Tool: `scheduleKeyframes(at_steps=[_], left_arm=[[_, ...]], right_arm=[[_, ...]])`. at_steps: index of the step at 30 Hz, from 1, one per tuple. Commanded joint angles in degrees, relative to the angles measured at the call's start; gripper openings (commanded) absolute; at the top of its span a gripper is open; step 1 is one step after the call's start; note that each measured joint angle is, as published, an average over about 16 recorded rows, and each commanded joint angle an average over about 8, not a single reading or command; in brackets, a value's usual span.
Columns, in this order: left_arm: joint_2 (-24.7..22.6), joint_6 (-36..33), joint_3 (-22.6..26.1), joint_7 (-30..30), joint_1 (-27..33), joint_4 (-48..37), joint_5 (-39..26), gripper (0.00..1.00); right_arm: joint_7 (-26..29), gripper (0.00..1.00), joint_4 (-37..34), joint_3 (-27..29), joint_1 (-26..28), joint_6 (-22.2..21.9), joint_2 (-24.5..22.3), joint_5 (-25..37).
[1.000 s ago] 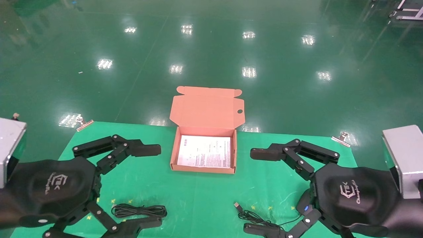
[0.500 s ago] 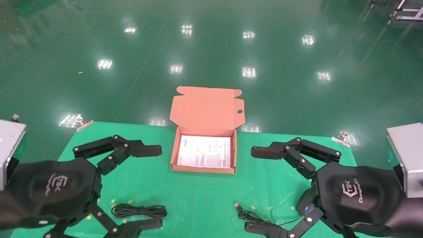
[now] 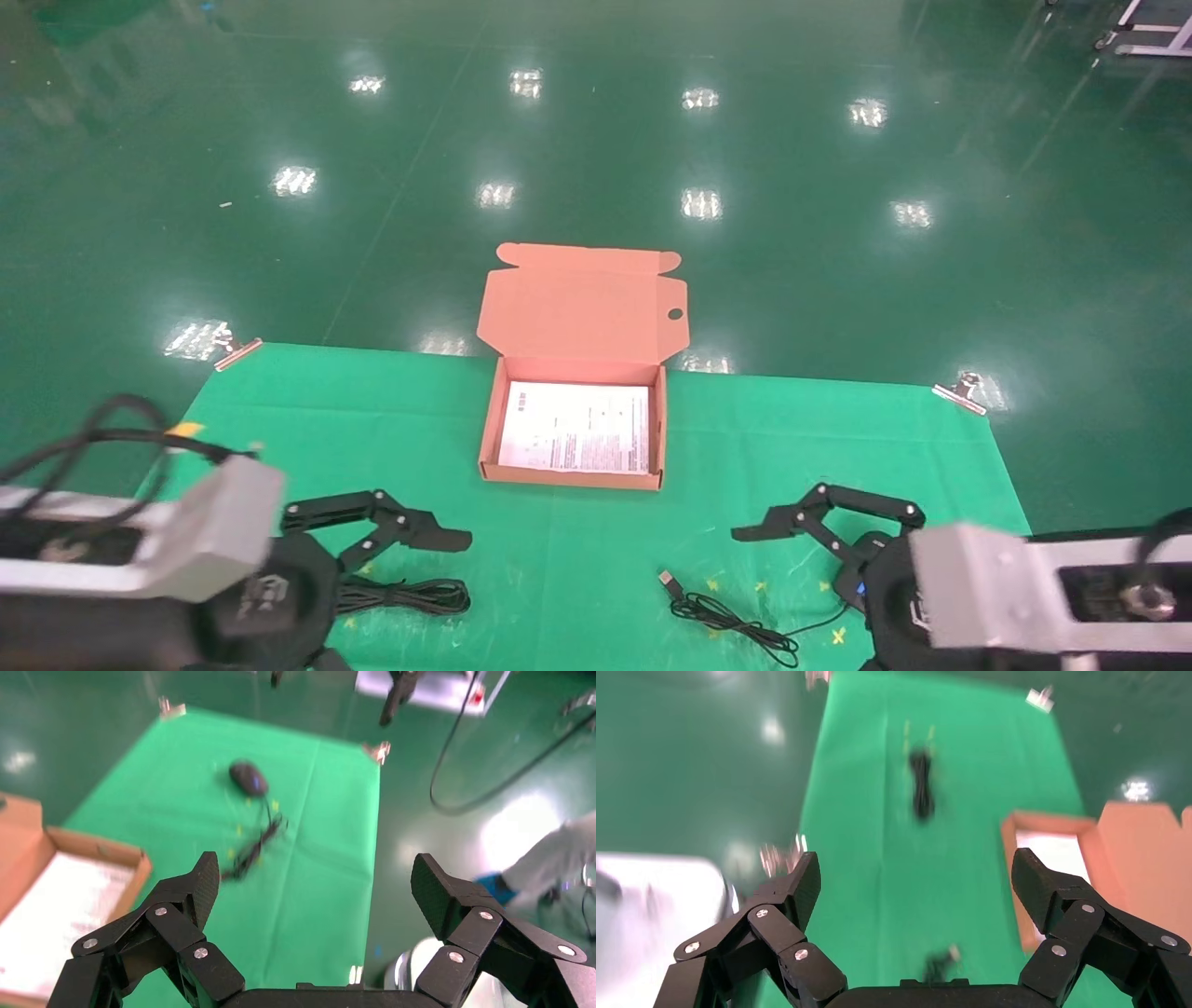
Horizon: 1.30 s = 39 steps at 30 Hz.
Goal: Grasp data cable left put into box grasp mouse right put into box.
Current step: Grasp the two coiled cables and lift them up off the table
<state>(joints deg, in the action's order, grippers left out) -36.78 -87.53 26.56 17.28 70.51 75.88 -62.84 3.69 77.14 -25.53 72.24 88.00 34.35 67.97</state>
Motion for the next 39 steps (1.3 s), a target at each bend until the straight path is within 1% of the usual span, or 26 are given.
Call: scheduleKeyframes(at_steps=[1, 6, 11, 14, 18, 23, 26, 29, 34, 39], left_arm=[[-0.67, -0.38, 1.63, 0.99, 1.90, 0.09, -3.25, 1.00], [-3.15, -0.43, 6.76, 1.84, 6.62, 0.76, -15.01, 1.00], [-6.40, 0.44, 12.23, 0.99, 10.06, 1.47, -27.56, 1.00], [-8.32, 1.87, 14.97, 0.69, 10.52, 1.73, -34.00, 1.00], [-10.35, 5.24, 17.43, 2.01, 9.02, 1.78, -40.78, 1.00], [-12.21, 10.52, 19.08, 4.86, 6.35, 1.61, -47.97, 1.00], [-13.20, 12.61, 19.89, 6.62, 5.38, 1.28, -51.77, 1.00], [-14.22, 13.11, 20.36, 9.09, 5.06, 0.16, -54.01, 1.00], [-16.28, 12.51, 20.44, 11.63, 5.55, -4.79, -54.14, 1.00], [-18.60, 13.04, 20.22, 9.71, 6.62, -12.17, -52.65, 1.00]], right_arm=[[-1.48, 1.00, 0.45, -1.64, 2.32, 0.51, 0.44, 4.18], [-7.07, 1.00, 0.76, -7.01, 5.87, 0.09, 3.02, 14.27], [-11.90, 1.00, 0.66, -11.58, 7.04, -0.27, 5.47, 20.96], [-13.54, 1.00, 0.52, -13.60, 7.08, -0.79, 6.59, 23.66], [-13.93, 1.00, 0.39, -15.76, 6.66, -2.62, 8.04, 28.06], [-11.74, 1.00, 0.27, -17.89, 5.42, -6.64, 10.03, 35.44], [-8.43, 1.00, 0.25, -18.86, 4.23, -9.88, 11.25, 40.80], [-4.32, 1.00, 0.20, -19.64, 3.00, -12.75, 12.62, 45.79], [1.46, 1.00, -0.21, -20.48, 1.63, -15.10, 15.09, 50.76], [5.30, 1.00, -1.29, -20.94, 1.11, -15.56, 17.54, 52.63]])
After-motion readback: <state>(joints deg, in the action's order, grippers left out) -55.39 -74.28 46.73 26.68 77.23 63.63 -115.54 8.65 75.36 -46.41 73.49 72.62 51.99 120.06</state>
